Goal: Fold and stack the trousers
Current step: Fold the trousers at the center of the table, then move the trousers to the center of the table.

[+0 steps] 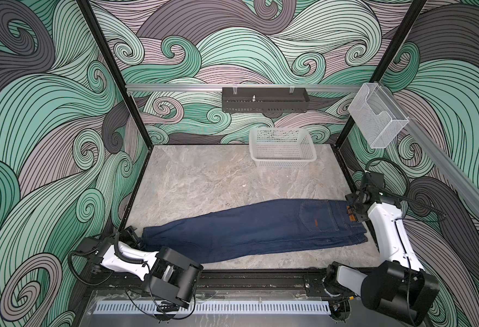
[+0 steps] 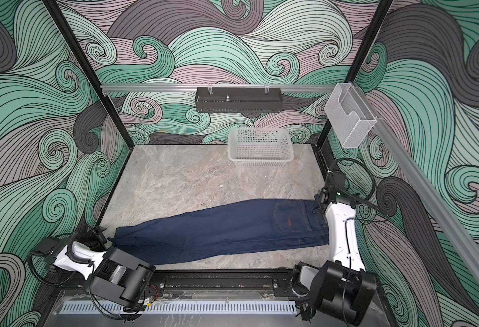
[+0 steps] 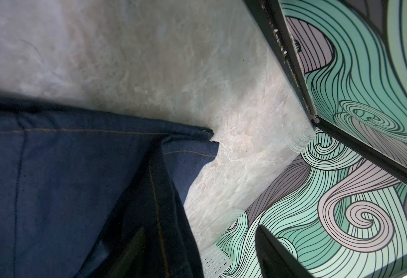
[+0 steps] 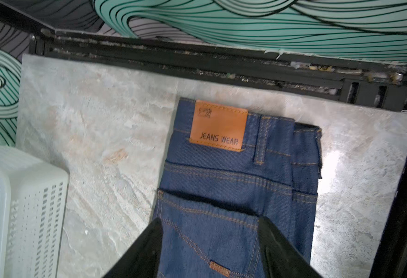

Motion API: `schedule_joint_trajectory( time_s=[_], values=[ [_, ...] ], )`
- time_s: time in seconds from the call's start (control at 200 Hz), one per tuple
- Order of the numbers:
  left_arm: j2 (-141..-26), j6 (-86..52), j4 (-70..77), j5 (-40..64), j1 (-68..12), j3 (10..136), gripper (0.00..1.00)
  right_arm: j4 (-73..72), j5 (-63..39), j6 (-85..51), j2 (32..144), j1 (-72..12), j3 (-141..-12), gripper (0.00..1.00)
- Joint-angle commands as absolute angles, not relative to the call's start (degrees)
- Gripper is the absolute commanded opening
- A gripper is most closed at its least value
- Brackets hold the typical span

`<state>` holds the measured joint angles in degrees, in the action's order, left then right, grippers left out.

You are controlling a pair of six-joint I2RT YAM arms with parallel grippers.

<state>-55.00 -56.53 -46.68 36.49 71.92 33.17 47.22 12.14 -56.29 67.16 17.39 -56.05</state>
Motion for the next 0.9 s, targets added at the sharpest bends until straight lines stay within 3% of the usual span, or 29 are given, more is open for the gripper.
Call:
schedule_joint_trajectory(
  time_s=[0.0,0.13,0.29,0.515,0.705,0.896],
  values=[
    [-56.35,-55.96,-48.06,36.50,71.33,34.98,0.76,49.55,12.11,-57.99,67.82,14.20,-54.19,0.65],
    [-57.52,-55.02,-45.34,36.05,71.24,32.08,0.77,47.73,7.78,-57.77,70.22,9.19,-52.67,0.62],
    [-59.12,-54.96,-41.15,35.75,70.25,28.34,0.77,46.08,6.82,-56.60,73.15,-6.48,-55.31,0.54],
    [-66.60,-54.47,-37.19,32.08,56.22,30.04,0.77,42.75,7.79,-59.85,79.63,-24.34,-55.45,0.49],
    [-72.24,-50.34,-39.65,26.93,49.55,32.73,0.77,40.06,7.35,-62.01,84.30,-31.32,-54.54,0.49],
    [-75.07,-49.76,-38.05,22.83,47.59,32.18,0.74,35.46,4.13,-66.53,89.08,-32.39,-52.13,0.47]
  ],
)
